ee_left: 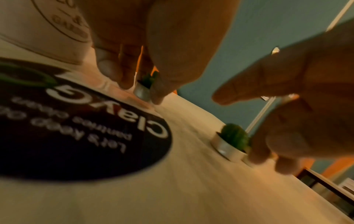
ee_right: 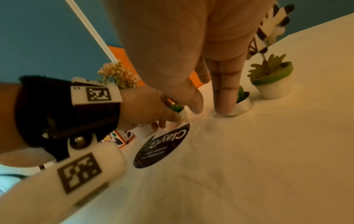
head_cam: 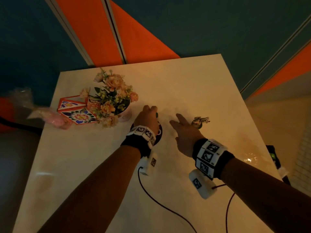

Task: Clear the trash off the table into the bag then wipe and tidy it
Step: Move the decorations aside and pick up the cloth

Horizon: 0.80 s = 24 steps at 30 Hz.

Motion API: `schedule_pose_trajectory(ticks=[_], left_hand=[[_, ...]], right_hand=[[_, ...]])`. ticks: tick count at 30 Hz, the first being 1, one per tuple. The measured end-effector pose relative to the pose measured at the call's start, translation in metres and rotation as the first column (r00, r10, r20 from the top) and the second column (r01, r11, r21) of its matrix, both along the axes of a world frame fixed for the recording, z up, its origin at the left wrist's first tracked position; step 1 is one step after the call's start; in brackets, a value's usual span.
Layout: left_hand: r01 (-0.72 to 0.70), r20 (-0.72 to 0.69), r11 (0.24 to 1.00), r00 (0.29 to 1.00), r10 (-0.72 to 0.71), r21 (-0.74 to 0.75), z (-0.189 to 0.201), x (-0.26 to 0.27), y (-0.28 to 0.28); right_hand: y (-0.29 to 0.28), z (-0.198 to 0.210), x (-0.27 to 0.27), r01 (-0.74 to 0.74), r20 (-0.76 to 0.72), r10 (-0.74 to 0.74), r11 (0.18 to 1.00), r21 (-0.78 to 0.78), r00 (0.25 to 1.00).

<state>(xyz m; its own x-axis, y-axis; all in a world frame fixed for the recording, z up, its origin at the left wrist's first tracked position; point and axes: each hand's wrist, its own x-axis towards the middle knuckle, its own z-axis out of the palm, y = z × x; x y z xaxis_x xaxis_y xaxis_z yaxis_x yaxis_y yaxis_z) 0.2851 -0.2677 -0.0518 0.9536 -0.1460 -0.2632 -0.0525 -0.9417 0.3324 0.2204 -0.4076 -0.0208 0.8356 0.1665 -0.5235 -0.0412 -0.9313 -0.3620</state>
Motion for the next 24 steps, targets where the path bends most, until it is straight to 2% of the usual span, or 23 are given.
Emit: schedule_pose_trajectory(ticks=[4, 9, 17, 20, 24], left_hand=[[-0.104, -0.016, 0.994, 0.994, 0.104, 0.029, 0.003, 0.011, 0.009], [-0.133, -0.016, 0.99, 0.991, 0.134, 0.042, -0.003, 0.015, 0.016], [-0.096, -0.016, 0.995, 0.995, 0.096, 0.002, -0.007, 0.016, 0.026], [-0.104, 0.044, 0.993, 0.993, 0.106, -0.049, -0.003, 0.008, 0.027], [-0.015, 0.109, 0.994, 0.994, 0.027, -0.109, 0.009, -0.02, 0.032]], right_hand=[[0.005, 0.001, 0.008, 0.02, -0.042, -0.023, 0.997, -0.069, 0.999], [0.011, 0.0, 0.014, -0.022, -0.071, 0.007, 0.979, -0.2, 0.997], [0.01, -0.007, 0.016, -0.057, -0.001, 0.059, 0.955, -0.29, 0.998], [0.012, -0.009, 0.021, -0.06, 0.003, 0.064, 0.955, -0.289, 0.998], [0.018, -0.008, 0.022, -0.066, 0.035, 0.081, 0.947, -0.314, 0.996]])
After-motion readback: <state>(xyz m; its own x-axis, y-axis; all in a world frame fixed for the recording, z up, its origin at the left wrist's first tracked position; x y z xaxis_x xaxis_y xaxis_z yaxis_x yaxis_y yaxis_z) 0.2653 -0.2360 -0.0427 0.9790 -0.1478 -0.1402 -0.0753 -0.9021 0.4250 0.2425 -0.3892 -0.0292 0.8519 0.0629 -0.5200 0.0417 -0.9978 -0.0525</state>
